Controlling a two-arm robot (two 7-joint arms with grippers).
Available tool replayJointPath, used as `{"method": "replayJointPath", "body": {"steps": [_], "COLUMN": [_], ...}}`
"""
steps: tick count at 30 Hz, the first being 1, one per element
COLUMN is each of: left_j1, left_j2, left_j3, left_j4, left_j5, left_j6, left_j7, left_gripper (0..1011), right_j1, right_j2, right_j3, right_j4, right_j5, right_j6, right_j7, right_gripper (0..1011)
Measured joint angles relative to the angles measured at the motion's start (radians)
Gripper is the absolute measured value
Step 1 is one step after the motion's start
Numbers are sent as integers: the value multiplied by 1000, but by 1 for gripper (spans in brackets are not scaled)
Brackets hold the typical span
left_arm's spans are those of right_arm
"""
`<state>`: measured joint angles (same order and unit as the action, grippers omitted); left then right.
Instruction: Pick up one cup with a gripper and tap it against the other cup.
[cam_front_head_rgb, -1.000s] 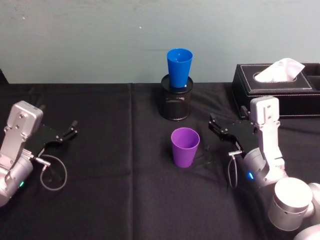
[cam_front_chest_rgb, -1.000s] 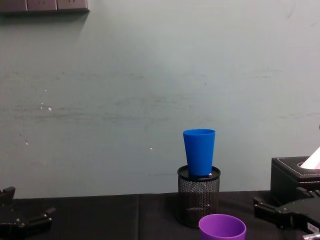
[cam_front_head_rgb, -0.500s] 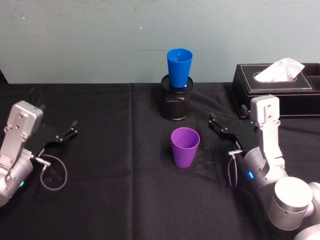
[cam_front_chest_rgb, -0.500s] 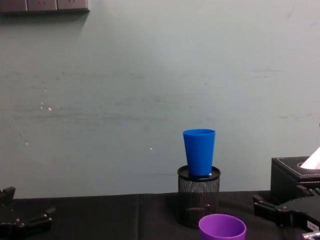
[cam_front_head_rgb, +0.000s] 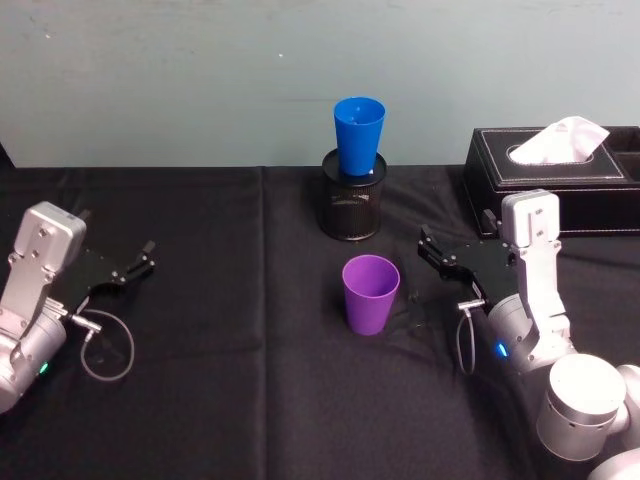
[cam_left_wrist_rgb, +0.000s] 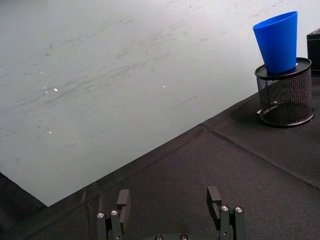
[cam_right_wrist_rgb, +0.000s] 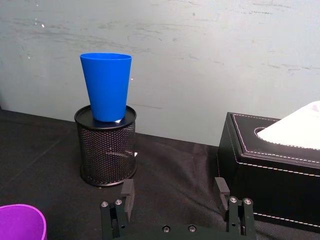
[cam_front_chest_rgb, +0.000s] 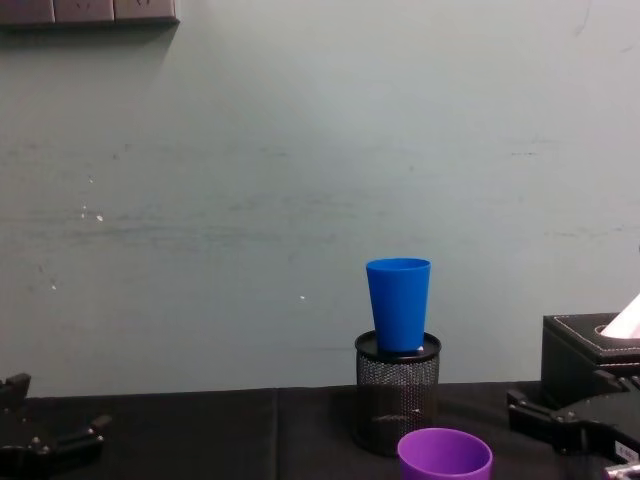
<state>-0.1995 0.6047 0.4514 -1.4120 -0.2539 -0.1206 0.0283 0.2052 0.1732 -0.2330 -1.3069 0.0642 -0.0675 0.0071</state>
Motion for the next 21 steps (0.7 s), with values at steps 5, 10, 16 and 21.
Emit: {"method": "replayJointPath", "body": {"steps": [5,10,16,21], "left_j1": [0,0,0,0], "left_j2": [0,0,0,0], "left_j3": [0,0,0,0], "left_j4": [0,0,0,0], "left_j5": [0,0,0,0], "left_j6": [0,0,0,0], "left_j7": [0,0,0,0], "left_gripper": [1000,1000,1000,1000], "right_j1": [0,0,0,0], "right_j2": [0,0,0,0], "right_j3": [0,0,0,0], "right_j4": [-1,-1,-1,-1], "right_j5": [0,0,0,0], "right_j6": [0,0,0,0], "right_j7": [-1,-1,-1,-1], "right_gripper": [1003,1003,1003,1003]}}
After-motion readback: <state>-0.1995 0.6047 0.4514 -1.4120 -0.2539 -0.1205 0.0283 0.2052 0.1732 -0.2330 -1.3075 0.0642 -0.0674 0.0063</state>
